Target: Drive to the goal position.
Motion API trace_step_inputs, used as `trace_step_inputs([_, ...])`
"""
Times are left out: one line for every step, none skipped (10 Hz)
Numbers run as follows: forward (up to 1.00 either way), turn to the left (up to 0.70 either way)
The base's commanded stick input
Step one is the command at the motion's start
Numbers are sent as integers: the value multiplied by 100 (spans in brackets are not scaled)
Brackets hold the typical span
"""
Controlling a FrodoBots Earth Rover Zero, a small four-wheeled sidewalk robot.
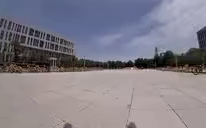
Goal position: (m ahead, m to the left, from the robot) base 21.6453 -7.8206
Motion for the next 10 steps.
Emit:
trace_step_inputs([45,0])
trace_step_inputs([45,0])
trace_step_inputs([45,0])
trace_step_inputs([45,0])
trace_step_inputs([45,0])
trace_step_inputs([45,0])
trace_step_inputs([45,0])
trace_step_inputs([45,0])
trace_step_inputs([45,0])
trace_step_inputs([45,0])
